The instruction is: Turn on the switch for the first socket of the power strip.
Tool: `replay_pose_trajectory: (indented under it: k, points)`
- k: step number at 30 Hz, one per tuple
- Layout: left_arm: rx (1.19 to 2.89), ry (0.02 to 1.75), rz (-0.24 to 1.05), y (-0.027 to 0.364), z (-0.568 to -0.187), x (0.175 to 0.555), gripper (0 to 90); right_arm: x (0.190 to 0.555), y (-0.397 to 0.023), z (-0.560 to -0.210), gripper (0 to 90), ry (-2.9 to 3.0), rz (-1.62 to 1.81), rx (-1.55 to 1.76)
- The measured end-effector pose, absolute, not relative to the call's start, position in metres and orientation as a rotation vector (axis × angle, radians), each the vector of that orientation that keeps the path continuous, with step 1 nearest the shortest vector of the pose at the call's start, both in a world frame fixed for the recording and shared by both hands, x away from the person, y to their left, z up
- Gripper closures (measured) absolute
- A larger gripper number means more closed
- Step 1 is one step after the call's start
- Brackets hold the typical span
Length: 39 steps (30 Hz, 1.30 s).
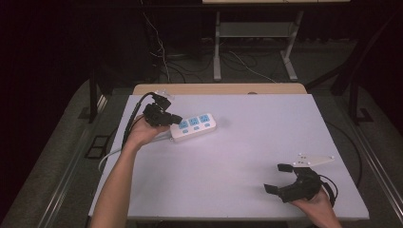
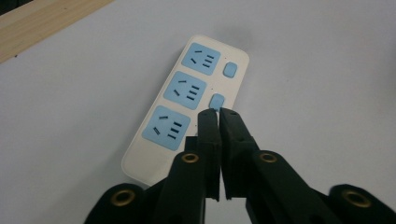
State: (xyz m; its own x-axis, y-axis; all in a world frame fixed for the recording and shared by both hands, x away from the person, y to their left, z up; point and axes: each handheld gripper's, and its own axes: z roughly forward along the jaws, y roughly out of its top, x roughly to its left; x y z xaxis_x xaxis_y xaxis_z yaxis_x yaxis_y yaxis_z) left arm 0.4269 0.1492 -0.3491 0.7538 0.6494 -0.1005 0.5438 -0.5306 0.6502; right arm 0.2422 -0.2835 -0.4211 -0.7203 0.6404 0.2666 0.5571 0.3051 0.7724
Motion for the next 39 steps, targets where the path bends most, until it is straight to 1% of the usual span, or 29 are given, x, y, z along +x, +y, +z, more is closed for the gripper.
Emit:
replay_pose_trajectory:
  k: [1,19,39]
  points:
    - [2.265,0.892,0.204,0.148,-0.35,0.428,88.8,0.242,-0.283,-0.421,0.3,2.464,1.396,1.134]
    - [2.331,0.884,0.21,0.132,-0.372,0.438,89.2,0.242,-0.283,-0.422,0.3,2.469,1.385,1.125]
    - [2.368,0.92,0.162,0.128,-0.396,0.449,89.2,0.242,-0.283,-0.421,0.3,2.467,1.381,1.123]
